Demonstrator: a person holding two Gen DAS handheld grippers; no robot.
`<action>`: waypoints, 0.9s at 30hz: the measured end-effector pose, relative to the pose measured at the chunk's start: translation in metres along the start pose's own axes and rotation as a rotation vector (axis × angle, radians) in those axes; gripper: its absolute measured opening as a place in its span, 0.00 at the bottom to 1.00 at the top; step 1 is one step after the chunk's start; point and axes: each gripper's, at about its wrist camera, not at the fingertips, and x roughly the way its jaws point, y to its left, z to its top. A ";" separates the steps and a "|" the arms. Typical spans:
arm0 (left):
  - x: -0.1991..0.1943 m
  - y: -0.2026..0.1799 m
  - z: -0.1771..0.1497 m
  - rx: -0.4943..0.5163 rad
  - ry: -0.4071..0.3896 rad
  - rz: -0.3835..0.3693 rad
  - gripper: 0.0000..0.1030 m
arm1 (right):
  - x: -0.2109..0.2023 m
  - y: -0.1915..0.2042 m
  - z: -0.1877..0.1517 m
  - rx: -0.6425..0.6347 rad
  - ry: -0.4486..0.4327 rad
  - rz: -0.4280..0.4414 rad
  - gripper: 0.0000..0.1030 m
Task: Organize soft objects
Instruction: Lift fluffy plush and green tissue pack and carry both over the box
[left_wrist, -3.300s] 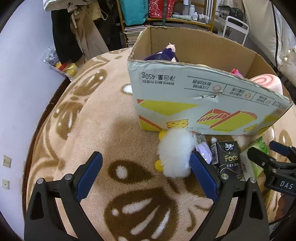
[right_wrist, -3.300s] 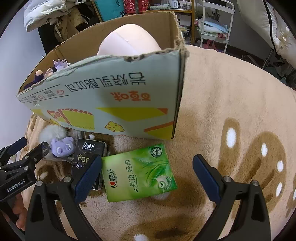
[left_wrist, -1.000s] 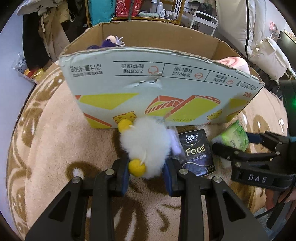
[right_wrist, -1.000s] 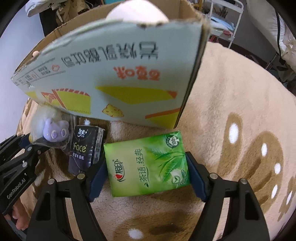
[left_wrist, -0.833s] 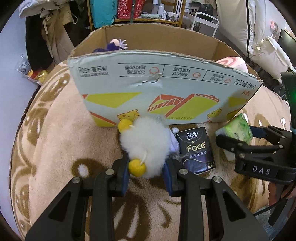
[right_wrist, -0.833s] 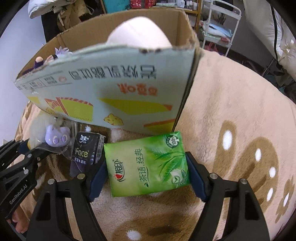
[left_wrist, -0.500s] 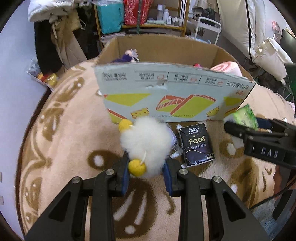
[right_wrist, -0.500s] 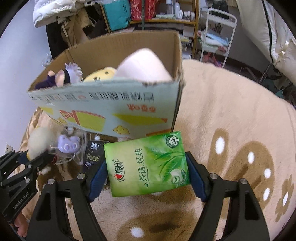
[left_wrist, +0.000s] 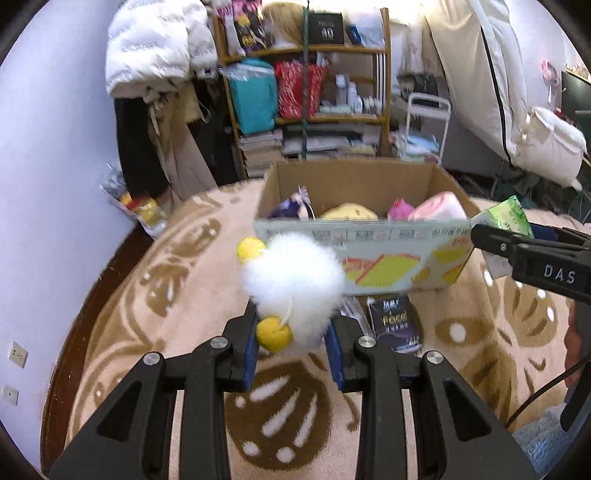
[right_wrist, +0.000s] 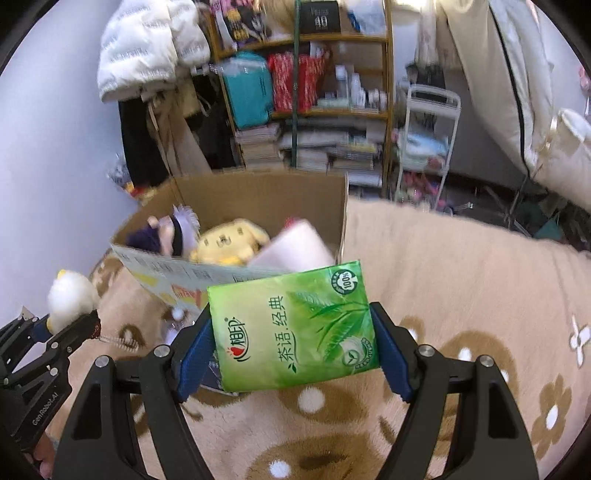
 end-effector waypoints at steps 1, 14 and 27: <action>-0.004 0.000 0.001 0.000 -0.019 0.008 0.30 | -0.005 0.002 0.002 -0.002 -0.018 0.002 0.80; -0.043 0.001 0.019 0.035 -0.221 0.087 0.30 | -0.048 0.017 0.030 -0.048 -0.249 -0.015 0.80; -0.065 0.001 0.065 0.030 -0.385 0.097 0.30 | -0.063 0.017 0.068 -0.030 -0.419 0.015 0.80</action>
